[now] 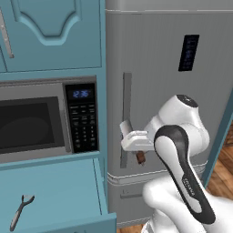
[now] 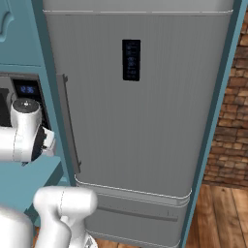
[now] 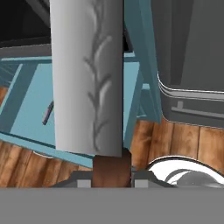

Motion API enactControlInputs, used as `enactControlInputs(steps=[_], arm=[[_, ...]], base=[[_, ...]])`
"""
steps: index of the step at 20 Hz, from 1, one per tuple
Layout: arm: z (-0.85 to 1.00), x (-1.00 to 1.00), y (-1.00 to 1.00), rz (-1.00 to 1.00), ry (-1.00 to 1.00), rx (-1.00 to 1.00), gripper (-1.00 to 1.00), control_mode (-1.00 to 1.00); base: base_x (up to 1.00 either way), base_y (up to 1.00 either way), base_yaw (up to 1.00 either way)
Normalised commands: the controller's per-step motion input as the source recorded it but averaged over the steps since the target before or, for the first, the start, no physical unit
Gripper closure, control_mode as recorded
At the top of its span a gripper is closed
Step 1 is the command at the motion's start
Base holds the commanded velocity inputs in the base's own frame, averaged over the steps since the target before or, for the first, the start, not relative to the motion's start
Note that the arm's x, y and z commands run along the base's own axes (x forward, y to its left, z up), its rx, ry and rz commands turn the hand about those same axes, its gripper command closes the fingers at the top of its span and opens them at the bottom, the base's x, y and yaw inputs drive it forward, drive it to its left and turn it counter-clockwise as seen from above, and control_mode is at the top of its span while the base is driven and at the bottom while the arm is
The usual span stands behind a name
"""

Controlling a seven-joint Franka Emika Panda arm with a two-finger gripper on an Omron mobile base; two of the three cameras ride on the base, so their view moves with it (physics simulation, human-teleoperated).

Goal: Open the drawer on the left and place the cutting tools on the cutting board.

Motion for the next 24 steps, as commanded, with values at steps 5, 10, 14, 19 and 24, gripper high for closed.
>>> enactControlInputs(steps=[5,10,14,19,24], arm=[[0.12,0.03,-0.29,-0.05,0.00,-0.20,1.00,-1.00],[0.11,0.01,-0.20,-0.03,0.02,-0.20,1.00,-1.00],[0.00,0.00,-0.44,0.00,0.00,0.00,1.00,-1.00],[0.00,0.00,-0.27,-0.04,0.00,0.00,1.00,-1.00],[0.00,0.00,-0.02,-0.01,0.00,0.00,1.00,1.00]], base=[[0.00,0.00,0.00],[0.00,0.00,0.00],[0.00,0.00,0.00],[0.00,0.00,0.00],[-0.02,-0.03,-0.01]])
